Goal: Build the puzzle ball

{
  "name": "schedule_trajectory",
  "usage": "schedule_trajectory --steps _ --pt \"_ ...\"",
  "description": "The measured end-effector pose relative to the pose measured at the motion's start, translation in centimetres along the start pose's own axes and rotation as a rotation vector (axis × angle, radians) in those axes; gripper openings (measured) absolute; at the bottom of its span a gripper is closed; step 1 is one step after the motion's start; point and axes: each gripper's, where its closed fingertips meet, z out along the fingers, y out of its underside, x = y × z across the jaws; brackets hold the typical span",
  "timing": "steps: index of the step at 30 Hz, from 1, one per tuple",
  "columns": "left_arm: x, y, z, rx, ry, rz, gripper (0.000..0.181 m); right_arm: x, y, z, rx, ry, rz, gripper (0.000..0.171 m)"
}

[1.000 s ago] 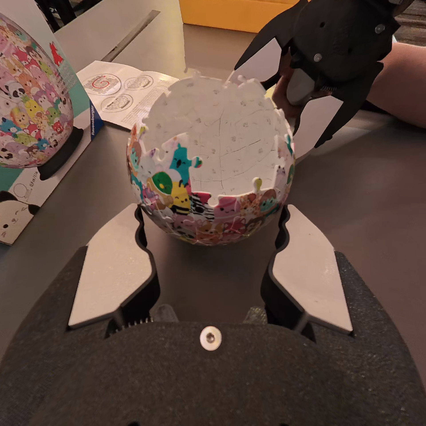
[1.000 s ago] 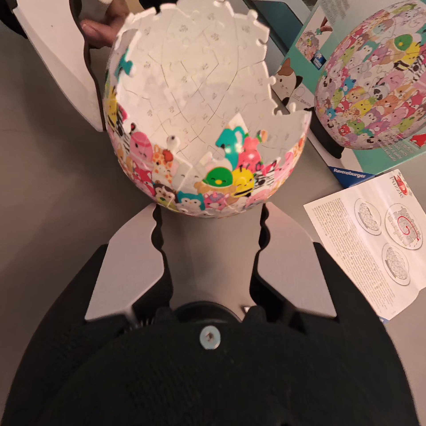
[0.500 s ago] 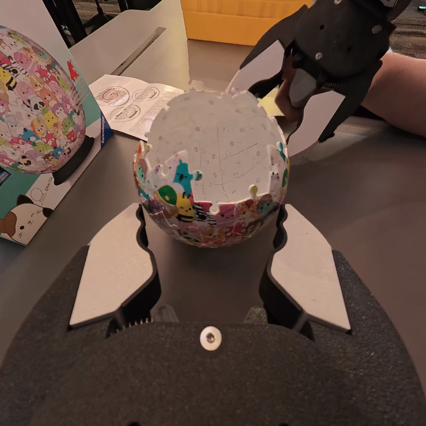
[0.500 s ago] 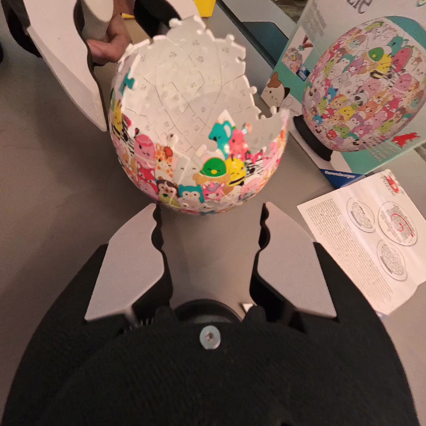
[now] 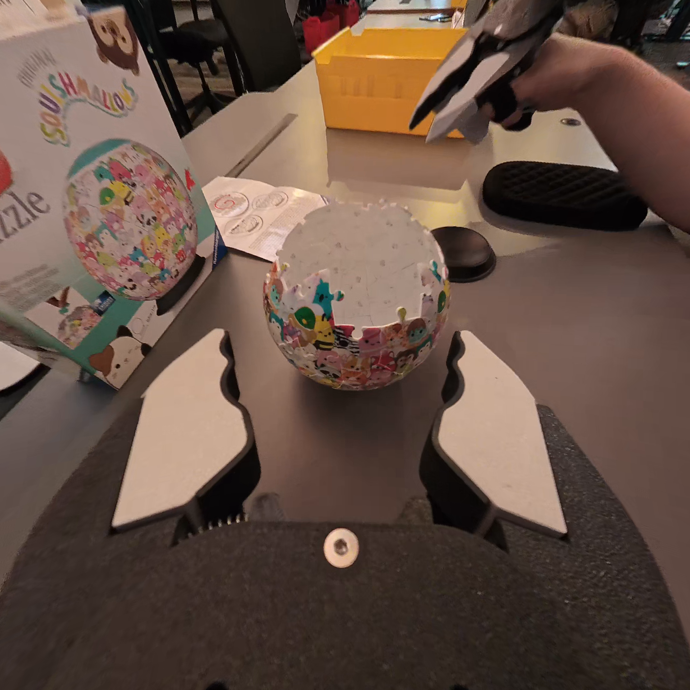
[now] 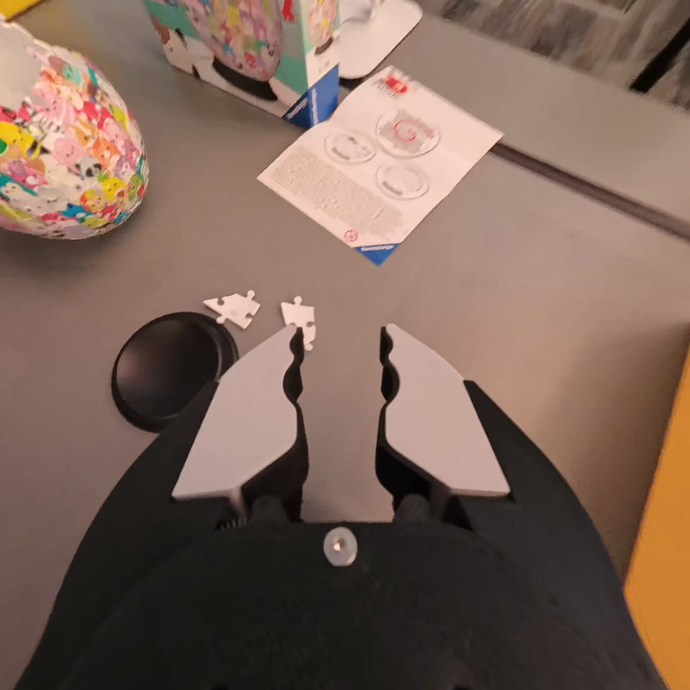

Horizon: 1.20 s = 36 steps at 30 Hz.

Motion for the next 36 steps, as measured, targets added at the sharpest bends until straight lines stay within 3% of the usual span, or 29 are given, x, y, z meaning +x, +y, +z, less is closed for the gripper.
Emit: schedule_trajectory --steps 8,15,18,22,28,34,36 --pt "0.4 -1.9 -1.7 0.015 -0.039 0.070 0.106 -2.1 3.9 4.4 -0.179 -0.034 -0.170 0.040" --pt "0.7 -2.8 -2.3 0.023 -0.051 0.108 0.105 -3.4 3.3 5.4 -0.128 -0.086 -0.178 0.040" --pt "0.7 -2.9 -2.4 0.016 -0.055 0.118 0.104 -6.2 2.2 5.4 -0.072 -0.190 -0.305 0.038" --pt "0.8 -3.1 -2.7 0.027 -0.057 0.121 0.104 -6.8 2.4 6.0 -0.168 -0.243 -0.494 0.034" --pt "0.7 -3.0 -3.0 0.026 -0.062 0.123 0.103 -7.6 2.8 7.1 -0.255 -0.352 -0.522 0.029" --pt "0.6 -2.9 -3.1 0.023 -0.067 0.121 0.103 -7.7 3.0 8.3 -0.325 -0.414 -0.549 0.039" --pt "0.5 -2.9 -3.0 0.022 -0.068 0.117 0.102 -8.0 2.9 8.5 -0.341 -0.465 -0.557 0.032"
